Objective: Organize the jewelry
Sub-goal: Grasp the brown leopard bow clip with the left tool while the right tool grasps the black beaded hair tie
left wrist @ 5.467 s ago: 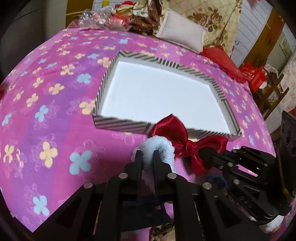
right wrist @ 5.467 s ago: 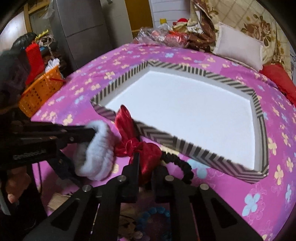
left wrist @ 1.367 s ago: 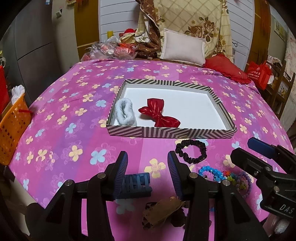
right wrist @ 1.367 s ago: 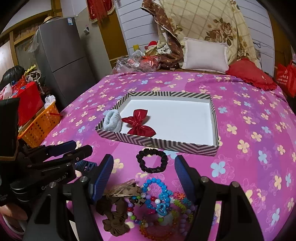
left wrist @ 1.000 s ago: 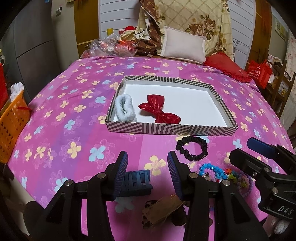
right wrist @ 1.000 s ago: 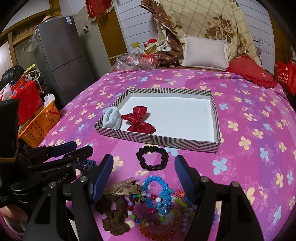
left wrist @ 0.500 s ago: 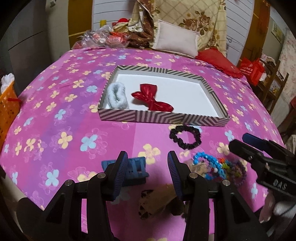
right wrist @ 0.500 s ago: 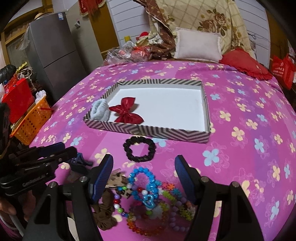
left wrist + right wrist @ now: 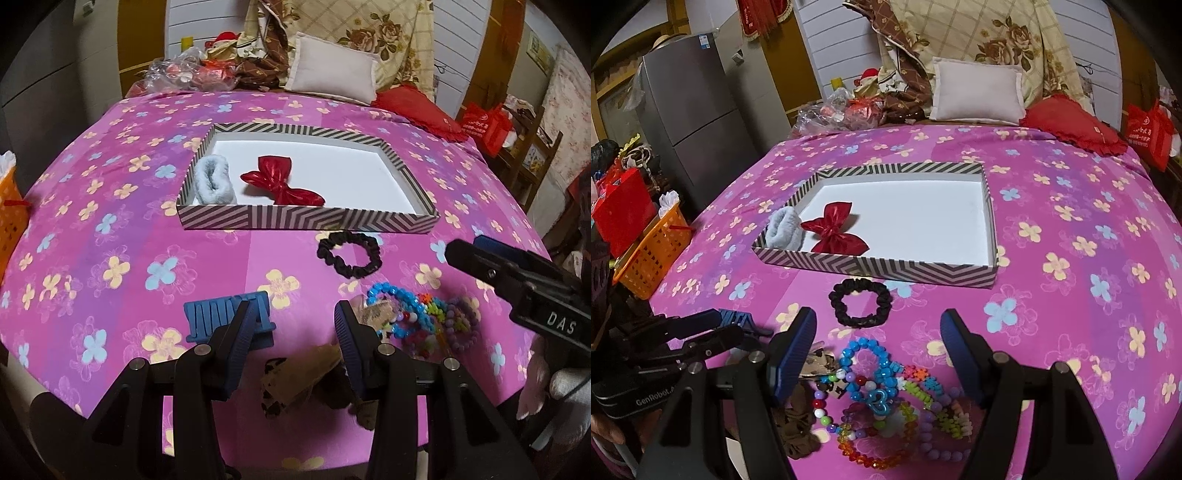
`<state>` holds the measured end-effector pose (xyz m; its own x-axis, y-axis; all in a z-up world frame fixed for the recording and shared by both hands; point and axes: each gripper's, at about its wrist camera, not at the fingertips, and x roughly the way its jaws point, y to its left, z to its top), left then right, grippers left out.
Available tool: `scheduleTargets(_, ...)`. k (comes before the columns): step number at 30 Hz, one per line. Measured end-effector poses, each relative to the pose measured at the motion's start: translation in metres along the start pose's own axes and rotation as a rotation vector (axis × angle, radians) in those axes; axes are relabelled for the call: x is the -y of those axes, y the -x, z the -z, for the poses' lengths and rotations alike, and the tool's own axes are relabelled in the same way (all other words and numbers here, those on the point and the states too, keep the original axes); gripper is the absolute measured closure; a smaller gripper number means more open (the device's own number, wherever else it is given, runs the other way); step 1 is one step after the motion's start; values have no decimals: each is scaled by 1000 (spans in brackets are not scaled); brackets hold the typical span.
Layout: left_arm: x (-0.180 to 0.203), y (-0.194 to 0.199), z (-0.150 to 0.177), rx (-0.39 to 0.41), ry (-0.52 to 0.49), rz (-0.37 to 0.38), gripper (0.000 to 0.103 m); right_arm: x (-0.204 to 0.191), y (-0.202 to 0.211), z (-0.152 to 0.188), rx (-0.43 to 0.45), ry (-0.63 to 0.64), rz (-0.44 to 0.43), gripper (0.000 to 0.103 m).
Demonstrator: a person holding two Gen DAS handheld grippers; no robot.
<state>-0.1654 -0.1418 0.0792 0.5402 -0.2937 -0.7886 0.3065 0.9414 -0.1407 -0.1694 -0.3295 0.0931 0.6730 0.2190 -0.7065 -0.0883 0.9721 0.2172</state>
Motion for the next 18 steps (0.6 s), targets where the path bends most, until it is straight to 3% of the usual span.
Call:
scheduleTargets(6,1,0,15,-40,-46,100,60,1,2,1,-4,-1,3,26)
scheduleTargets(18,27,-35,27,-121,-166,81,60,8,-6,6,-26,-6,-7,26)
